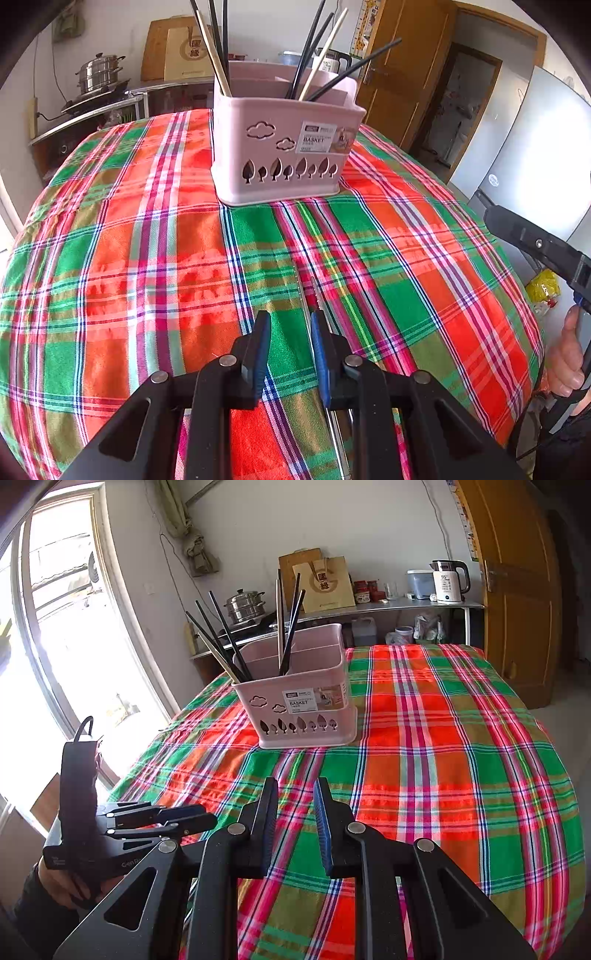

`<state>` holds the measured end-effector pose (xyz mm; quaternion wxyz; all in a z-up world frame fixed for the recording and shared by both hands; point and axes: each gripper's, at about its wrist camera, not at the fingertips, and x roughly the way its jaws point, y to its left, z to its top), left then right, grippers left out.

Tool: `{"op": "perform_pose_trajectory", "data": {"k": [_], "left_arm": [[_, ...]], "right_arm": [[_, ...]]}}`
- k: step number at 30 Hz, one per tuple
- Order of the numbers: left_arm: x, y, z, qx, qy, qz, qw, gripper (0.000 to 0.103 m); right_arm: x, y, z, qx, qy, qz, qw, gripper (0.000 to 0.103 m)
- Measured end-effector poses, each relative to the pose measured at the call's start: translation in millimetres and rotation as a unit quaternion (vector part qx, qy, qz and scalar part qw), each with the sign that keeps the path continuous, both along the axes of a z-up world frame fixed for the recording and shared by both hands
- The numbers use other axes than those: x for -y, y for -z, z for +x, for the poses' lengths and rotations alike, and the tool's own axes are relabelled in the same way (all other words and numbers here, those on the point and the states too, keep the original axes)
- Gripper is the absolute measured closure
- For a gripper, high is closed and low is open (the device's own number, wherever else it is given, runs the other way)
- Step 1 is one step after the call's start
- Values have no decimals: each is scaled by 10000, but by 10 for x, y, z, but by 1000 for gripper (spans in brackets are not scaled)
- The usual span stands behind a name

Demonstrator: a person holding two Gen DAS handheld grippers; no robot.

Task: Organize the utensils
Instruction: 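Move both tools back down to the last chopsticks on the tablecloth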

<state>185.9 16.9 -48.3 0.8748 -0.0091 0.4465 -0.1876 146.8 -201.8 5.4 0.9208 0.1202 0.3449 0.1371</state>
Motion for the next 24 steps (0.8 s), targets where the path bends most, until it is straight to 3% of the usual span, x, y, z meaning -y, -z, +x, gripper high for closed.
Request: {"op": "perform_pose_trajectory", "data": {"k": [5,11,14,18,24], "left_arm": [[99,153,57,-187,85,123,9997,81],[190,190,42,-31,127,394,9991,81],[194,194,8,65,34,628,9980,91],[15,196,-49,55,-181,595,9981,97],[-338,188,-229,34,-563,598,9966,97]], "right_arm": [[3,55,30,-82,12,1,10000,83],[-31,88,51,-127,-14,21,9999,83],[-64,113,58,-167,-49,22,9998,83],[-126,171,76,-252,-123,32,9996,83],[-346,366,160,-547,-356,15,9979,83]]}}
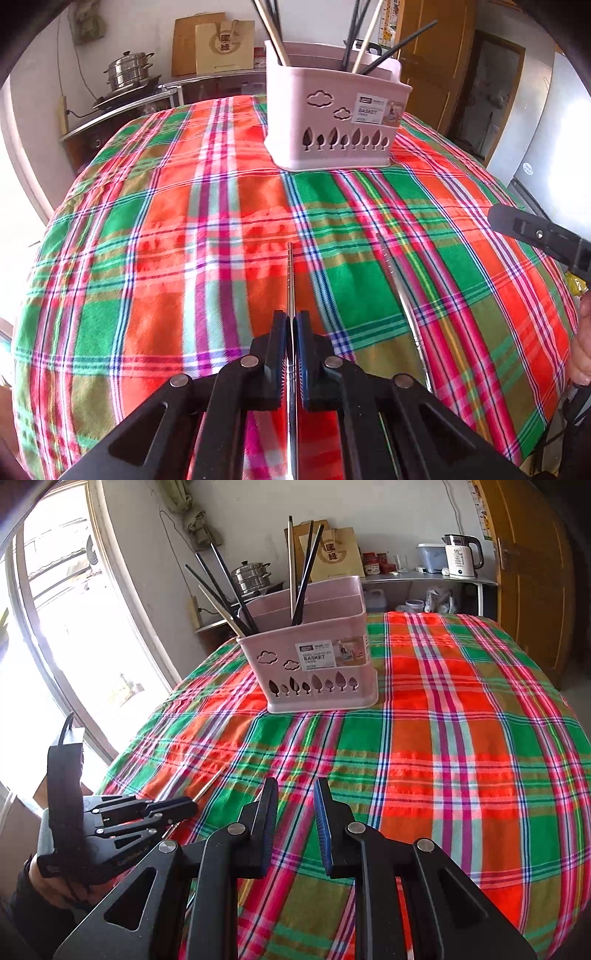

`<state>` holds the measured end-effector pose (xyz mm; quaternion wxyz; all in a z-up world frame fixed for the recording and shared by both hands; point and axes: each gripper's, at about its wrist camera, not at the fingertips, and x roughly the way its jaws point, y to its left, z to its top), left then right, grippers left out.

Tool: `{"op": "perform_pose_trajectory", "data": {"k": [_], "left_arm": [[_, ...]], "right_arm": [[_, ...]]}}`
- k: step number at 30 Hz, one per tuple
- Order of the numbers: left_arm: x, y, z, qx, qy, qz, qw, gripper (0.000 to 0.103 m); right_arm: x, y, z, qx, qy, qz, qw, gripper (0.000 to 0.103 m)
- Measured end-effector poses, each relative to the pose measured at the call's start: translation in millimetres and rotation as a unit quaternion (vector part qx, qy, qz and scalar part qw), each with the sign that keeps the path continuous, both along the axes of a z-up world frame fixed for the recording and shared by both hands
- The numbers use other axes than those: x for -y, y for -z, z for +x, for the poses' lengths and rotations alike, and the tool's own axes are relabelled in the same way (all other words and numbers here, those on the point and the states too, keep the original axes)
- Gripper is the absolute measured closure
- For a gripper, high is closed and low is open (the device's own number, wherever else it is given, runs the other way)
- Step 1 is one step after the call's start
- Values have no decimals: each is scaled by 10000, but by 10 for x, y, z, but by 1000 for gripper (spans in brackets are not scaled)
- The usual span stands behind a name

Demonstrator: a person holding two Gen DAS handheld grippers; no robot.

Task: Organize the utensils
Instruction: 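Move both tools back down to the last chopsticks on the tablecloth, then close the left tool on a chopstick while the right tool grasps another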

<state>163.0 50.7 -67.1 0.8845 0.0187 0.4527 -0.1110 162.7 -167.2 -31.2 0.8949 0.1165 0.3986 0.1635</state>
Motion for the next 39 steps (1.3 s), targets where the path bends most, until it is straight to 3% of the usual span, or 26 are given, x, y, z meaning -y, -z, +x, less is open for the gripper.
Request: {"op": "perform_pose_trajectory", "data": {"k": [11,16,20,29,32,34,39], "left_arm": [[-209,-24,252,-218,-133,-246,9994,97],[-162,-54,415,-345,-10,-143,9993,96],[-145,-90,532,-351,92,-66,9993,83],[-53,-18,711,-209,187,225,9994,82],[-18,-9,701,-128,193,330,9992,85],[-23,-10,708,-123,167,355,9992,97],[-56,-45,732,-185,156,219,9995,99]], "right_arm": [[-466,349,269,-515,-280,-214,9981,83],[-541,399,358,-588,-268,-354,9973,83],[-566,413,427,-603,-241,-396,9971,83],[-728,403,448,-519,-220,-911,9942,87],[-748,406,447,-508,-234,-998,9934,94],[-757,416,470,-507,-256,-1000,9934,96],[-712,387,490,-525,-319,-856,9944,99]]}}
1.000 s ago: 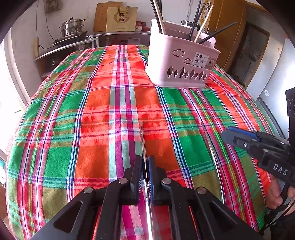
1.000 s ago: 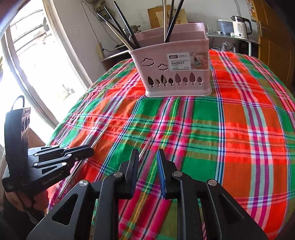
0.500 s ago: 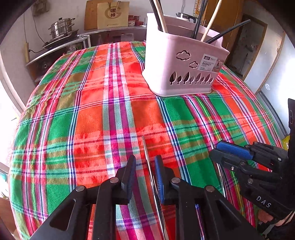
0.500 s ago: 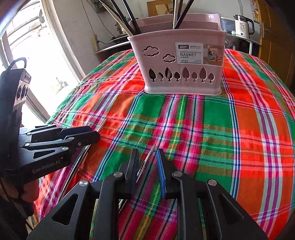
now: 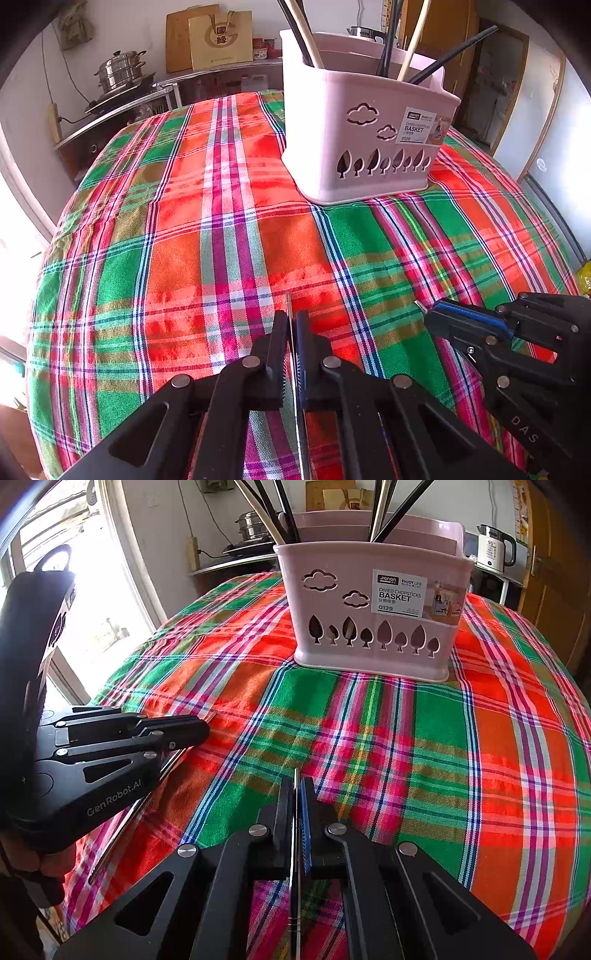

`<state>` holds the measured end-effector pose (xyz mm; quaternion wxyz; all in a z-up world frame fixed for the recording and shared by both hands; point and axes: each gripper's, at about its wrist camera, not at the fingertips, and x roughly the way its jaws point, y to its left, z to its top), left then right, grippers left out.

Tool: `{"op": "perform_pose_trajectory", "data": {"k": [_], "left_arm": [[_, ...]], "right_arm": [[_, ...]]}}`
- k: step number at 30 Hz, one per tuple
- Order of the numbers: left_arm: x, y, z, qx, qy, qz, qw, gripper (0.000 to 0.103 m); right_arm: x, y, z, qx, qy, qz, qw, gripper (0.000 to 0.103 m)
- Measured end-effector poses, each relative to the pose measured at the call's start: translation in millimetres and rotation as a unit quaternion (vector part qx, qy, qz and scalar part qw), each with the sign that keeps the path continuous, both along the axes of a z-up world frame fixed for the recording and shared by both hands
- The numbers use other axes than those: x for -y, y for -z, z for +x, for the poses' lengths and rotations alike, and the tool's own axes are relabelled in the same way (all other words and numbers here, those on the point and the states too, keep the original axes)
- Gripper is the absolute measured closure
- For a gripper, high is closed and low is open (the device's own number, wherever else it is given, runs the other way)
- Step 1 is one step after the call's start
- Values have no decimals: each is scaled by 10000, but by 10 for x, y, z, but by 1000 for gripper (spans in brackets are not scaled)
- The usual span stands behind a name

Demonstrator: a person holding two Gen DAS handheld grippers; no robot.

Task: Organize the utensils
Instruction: 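Close the left tool on a chopstick while the right tool grasps another, then lift the left tool's chopstick over the pink basket while the right tool carries its own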

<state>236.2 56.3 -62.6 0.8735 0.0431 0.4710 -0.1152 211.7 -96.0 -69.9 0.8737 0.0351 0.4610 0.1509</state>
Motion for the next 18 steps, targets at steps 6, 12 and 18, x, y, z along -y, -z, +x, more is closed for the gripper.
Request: {"op": "perform_pose_trajectory", "data": {"k": [6,12,18], "left_arm": [[-43,-271,-72,238,11,-280,9993,99],[-55,-749,-184,703,73,-493,9963,99],[-76,-1218,-317,1189,131,-689,9904,99]], "right_arm": [[152,-215,-40,206,38,181,9996,99],[335,-653,-107,673,87,324,9972,99],[500,-1048,-196,1161,187,399,9923,99]]}}
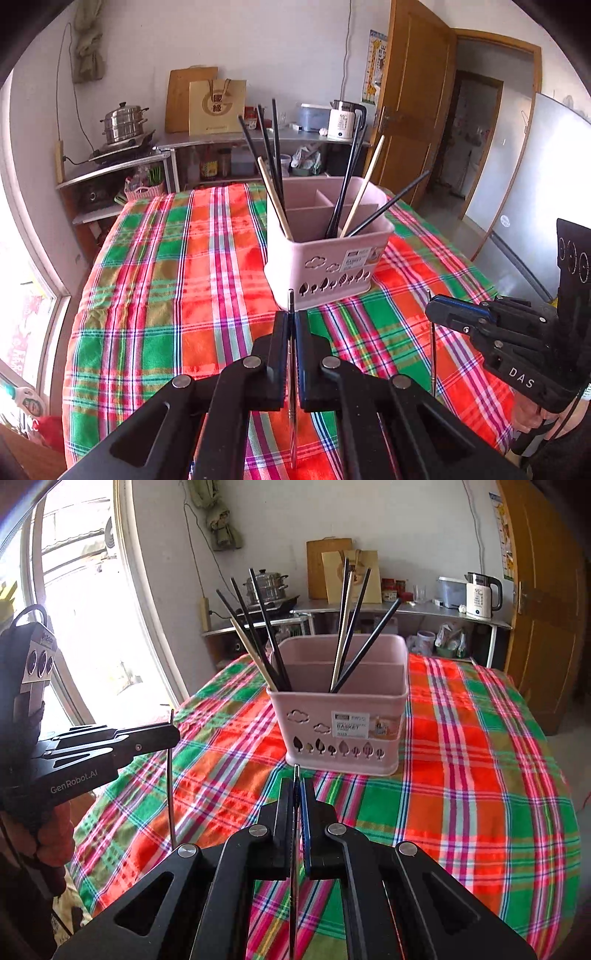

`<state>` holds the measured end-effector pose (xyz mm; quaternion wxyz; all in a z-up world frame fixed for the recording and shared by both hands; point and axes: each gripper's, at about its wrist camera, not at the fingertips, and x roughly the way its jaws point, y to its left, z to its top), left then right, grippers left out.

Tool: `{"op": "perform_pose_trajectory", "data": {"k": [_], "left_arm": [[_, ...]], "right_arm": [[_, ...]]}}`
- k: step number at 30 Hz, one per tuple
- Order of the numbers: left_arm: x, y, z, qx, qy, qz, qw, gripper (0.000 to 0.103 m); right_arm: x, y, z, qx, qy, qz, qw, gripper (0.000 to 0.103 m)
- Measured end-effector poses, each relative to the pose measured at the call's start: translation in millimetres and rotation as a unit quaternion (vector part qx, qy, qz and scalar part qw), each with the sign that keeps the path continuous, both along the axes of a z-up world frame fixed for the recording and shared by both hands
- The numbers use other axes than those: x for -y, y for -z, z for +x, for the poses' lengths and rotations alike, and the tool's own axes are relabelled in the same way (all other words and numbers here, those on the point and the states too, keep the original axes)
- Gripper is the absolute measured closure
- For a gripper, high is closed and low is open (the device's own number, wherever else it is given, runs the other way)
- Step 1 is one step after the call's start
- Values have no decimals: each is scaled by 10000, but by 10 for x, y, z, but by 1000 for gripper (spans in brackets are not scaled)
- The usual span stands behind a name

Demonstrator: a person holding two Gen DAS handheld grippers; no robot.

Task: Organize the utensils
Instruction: 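Lift the left tool's chopstick over the pink basket while the right tool carries its own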

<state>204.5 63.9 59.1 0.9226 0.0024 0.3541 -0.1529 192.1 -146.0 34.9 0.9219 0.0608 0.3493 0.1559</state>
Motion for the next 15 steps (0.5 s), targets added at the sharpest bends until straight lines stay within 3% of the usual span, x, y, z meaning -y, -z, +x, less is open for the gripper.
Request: {"op": "perform_pose_trajectory", "data": {"k": [6,15], "left_arm": [[3,-224,-87,221,31,-120,9997,99],[52,-223,-115,159,79,-220,9996,100]], "right_arm": [[147,-257,-79,347,116,53,9993,99],[249,-317,-144,452,163,101,9988,100]]}}
